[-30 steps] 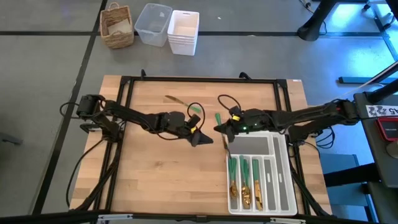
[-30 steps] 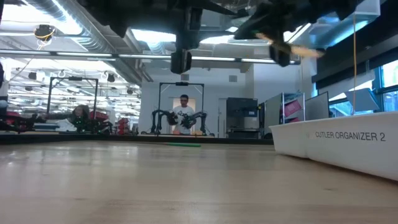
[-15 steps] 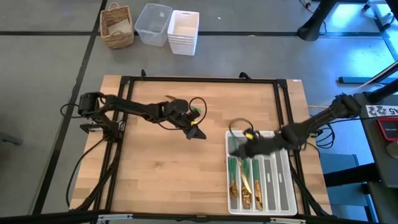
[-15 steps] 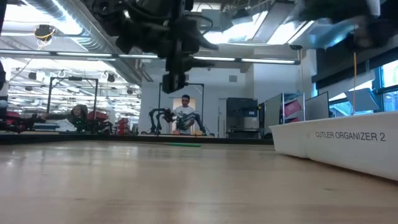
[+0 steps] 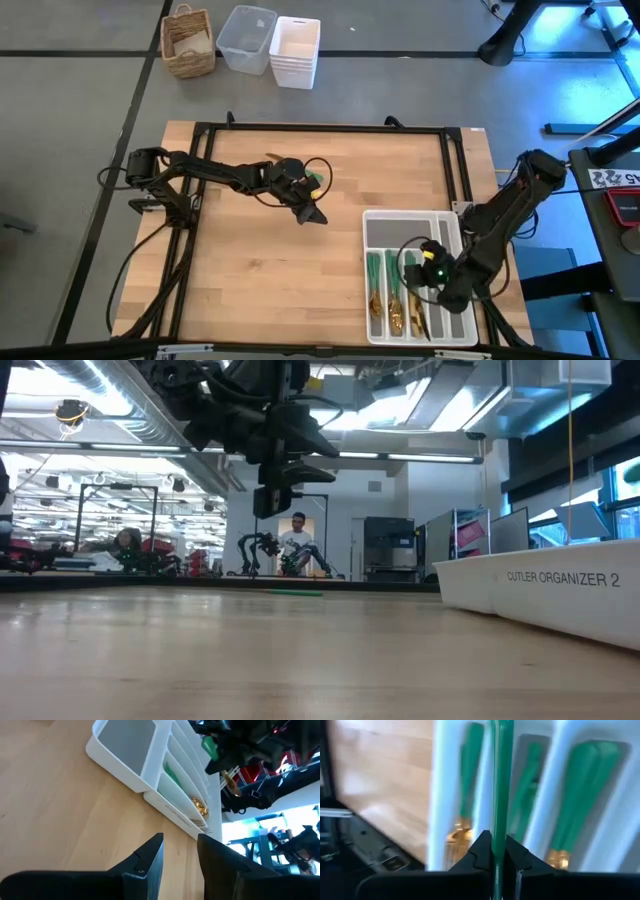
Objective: Sort silverware
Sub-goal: Put the green table knife into the white silverware tray
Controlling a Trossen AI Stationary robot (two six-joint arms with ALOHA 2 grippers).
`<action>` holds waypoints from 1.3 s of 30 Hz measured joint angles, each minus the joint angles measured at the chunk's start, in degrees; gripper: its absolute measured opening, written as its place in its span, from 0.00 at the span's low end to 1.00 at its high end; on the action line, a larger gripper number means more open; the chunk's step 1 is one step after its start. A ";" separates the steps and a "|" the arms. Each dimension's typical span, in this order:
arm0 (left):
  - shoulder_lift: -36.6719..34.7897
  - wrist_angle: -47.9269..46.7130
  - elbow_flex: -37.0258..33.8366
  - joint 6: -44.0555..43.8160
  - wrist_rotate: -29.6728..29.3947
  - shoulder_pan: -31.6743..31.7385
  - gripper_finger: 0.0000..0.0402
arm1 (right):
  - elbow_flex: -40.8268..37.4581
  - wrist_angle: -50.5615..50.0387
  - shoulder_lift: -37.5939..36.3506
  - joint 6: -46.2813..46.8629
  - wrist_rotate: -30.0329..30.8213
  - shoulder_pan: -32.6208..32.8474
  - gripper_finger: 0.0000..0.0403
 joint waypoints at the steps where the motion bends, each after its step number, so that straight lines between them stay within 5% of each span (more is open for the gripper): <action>1: 0.00 0.05 0.00 -0.12 -0.01 0.00 0.28 | 0.02 -0.74 0.83 1.12 -0.12 0.57 0.03; 14: 0.00 0.45 0.00 -1.51 -0.09 0.00 0.28 | 0.02 -4.37 11.05 1.78 -4.02 1.20 0.03; 27: 0.00 0.46 0.00 -3.83 -0.57 1.27 0.28 | 0.04 -1.94 13.36 0.36 -5.80 0.37 0.14; 39: 0.00 0.44 0.00 -4.22 -0.49 3.89 0.28 | 0.04 -1.67 12.95 -0.73 -16.50 -2.29 0.26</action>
